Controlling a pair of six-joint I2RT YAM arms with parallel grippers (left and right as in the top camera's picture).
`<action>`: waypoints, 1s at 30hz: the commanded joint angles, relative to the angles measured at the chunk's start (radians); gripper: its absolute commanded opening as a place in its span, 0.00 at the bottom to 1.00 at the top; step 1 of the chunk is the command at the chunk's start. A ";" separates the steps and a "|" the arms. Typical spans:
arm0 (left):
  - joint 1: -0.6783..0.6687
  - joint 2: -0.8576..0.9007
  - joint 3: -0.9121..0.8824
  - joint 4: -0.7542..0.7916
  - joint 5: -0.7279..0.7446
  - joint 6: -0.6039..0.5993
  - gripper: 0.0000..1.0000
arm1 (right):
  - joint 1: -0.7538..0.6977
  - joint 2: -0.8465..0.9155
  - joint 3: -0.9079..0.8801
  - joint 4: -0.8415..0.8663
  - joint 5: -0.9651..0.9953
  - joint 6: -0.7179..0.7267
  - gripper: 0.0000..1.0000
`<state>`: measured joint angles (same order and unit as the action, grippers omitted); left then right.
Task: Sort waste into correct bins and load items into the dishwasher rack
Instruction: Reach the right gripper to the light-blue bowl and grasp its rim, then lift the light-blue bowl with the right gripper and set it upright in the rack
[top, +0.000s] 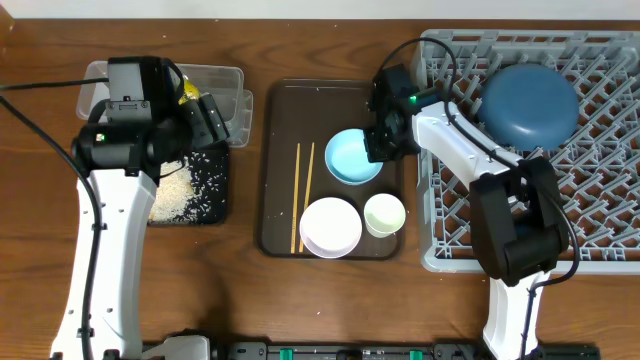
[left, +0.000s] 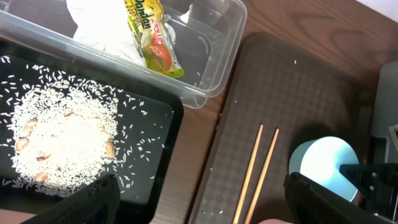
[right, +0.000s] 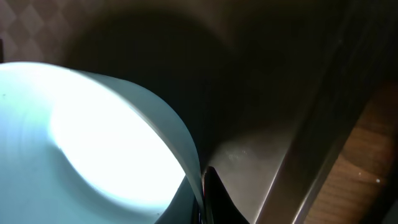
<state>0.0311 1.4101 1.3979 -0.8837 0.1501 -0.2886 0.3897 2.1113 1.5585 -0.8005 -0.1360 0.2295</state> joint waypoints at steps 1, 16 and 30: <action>0.003 0.008 -0.001 -0.002 -0.006 0.003 0.87 | -0.023 -0.097 0.071 -0.039 0.025 -0.006 0.01; 0.003 0.008 -0.001 -0.002 -0.006 0.002 0.87 | -0.119 -0.332 0.282 0.087 1.188 -0.057 0.01; 0.003 0.008 -0.001 -0.002 -0.006 0.002 0.87 | -0.132 0.006 0.282 0.380 1.339 -0.411 0.01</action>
<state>0.0311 1.4105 1.3979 -0.8837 0.1501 -0.2886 0.2581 2.0983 1.8389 -0.4355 1.0889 -0.1261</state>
